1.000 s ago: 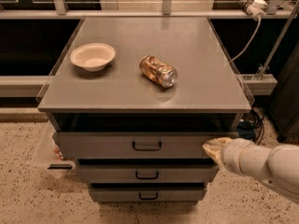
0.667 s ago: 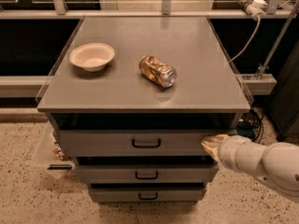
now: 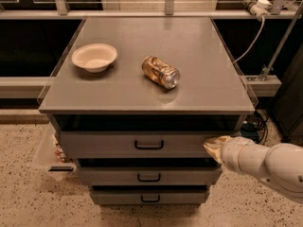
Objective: Close top drawer
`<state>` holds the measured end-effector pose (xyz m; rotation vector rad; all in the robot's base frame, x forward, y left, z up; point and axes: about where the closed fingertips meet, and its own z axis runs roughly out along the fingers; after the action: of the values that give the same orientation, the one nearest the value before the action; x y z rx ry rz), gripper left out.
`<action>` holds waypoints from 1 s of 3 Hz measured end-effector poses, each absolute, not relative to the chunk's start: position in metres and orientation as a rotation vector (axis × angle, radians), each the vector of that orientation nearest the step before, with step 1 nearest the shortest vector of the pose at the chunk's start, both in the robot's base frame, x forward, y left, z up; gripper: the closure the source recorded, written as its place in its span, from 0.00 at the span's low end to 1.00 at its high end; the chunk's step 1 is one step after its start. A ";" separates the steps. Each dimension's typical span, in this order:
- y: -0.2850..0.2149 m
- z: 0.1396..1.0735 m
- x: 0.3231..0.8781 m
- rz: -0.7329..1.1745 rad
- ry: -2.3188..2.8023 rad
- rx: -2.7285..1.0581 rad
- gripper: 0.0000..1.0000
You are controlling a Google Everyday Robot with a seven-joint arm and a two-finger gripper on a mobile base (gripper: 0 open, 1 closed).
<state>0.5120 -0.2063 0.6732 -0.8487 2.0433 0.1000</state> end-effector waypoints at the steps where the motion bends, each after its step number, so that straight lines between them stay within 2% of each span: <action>1: -0.248 0.669 0.439 0.154 2.185 -0.790 1.00; 2: -0.272 0.683 0.363 0.196 2.298 -0.758 0.85; 3: -0.257 0.684 0.347 0.281 2.315 -0.808 0.62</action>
Offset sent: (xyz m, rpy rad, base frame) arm -0.2957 -0.0498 0.0218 0.1417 0.5533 0.0556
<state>0.3465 -0.2571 0.6844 -0.8081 2.3146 0.2807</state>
